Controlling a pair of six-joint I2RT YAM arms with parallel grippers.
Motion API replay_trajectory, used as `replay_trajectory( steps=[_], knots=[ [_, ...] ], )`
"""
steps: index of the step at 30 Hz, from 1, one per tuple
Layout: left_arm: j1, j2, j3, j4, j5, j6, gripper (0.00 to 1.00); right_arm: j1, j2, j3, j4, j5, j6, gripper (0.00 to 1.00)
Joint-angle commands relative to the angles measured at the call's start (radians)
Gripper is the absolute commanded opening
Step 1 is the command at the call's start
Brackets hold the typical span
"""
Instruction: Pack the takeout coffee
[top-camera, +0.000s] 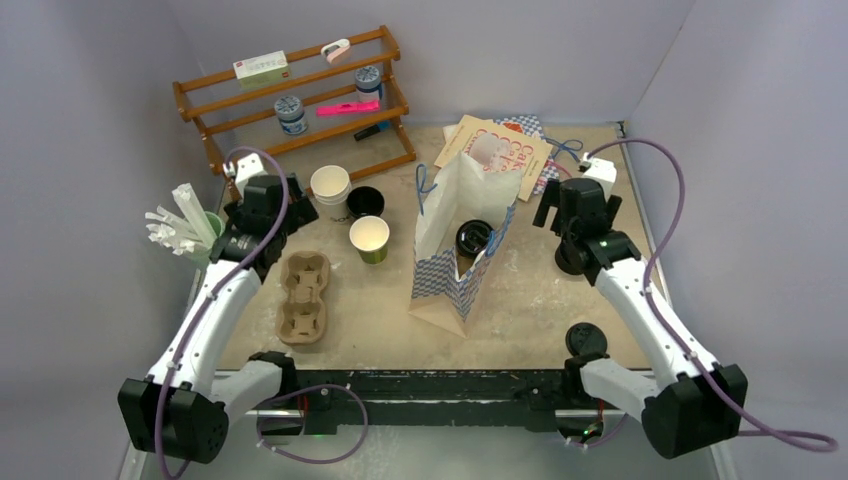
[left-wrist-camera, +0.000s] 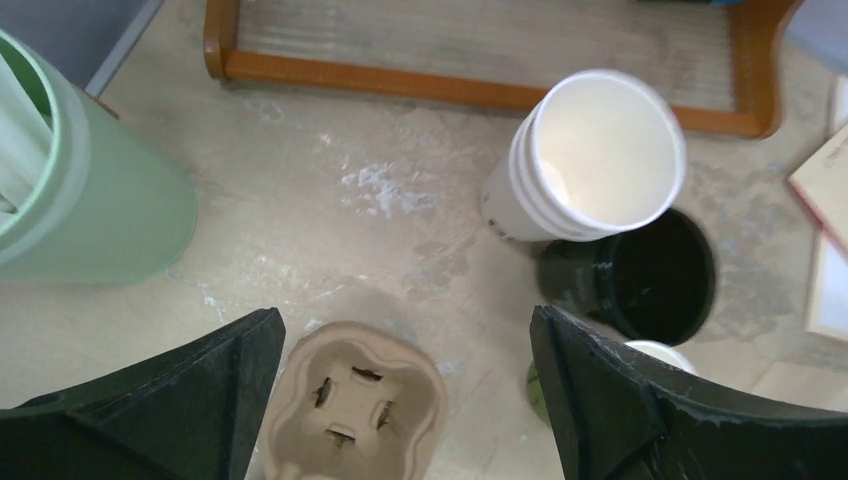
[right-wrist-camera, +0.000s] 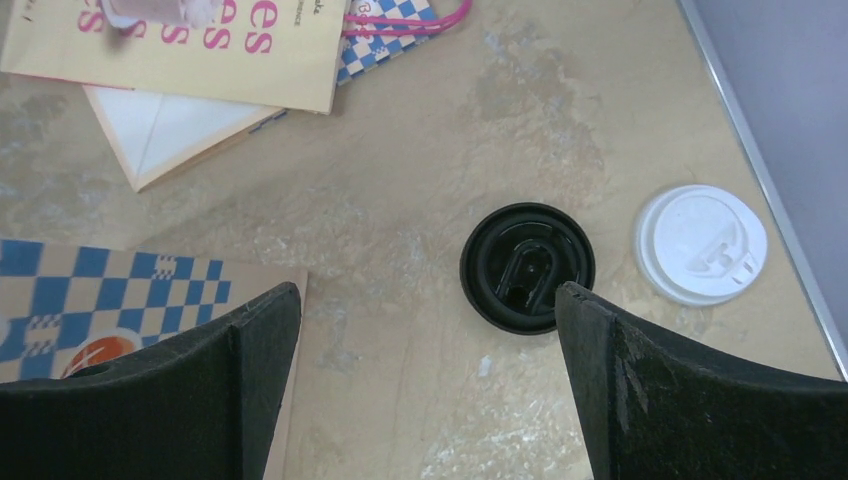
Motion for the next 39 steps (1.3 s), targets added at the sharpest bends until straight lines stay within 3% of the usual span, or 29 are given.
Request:
replay_trajectory(
  steps=[1, 7, 12, 17, 23, 31, 39],
  knots=[
    [0.008, -0.088, -0.194, 0.282, -0.068, 0.076, 0.99, -0.007, 0.058, -0.047, 0.197, 0.014, -0.057, 0.99],
    [0.056, -0.044, -0.313, 0.404, -0.150, 0.175, 0.99, -0.058, 0.125, -0.157, 0.364, 0.008, -0.038, 0.99],
    [0.095, 0.045, -0.394, 0.572, -0.191, 0.235, 0.99, -0.108, 0.125, -0.348, 0.765, -0.030, -0.093, 0.98],
    [0.140, 0.084, -0.503, 0.808, -0.146, 0.312, 0.99, -0.114, 0.185, -0.410, 0.957, -0.107, -0.184, 0.97],
    [0.154, 0.044, -0.669, 1.107, -0.028, 0.422, 0.99, -0.118, 0.214, -0.479, 1.088, -0.155, -0.260, 0.97],
    [0.155, 0.129, -0.786, 1.470, 0.118, 0.532, 0.99, -0.129, 0.240, -0.575, 1.282, -0.275, -0.309, 0.91],
    [0.155, 0.280, -0.809, 1.671, 0.174, 0.560, 0.99, -0.160, 0.302, -0.625, 1.416, -0.352, -0.353, 0.87]
  ],
)
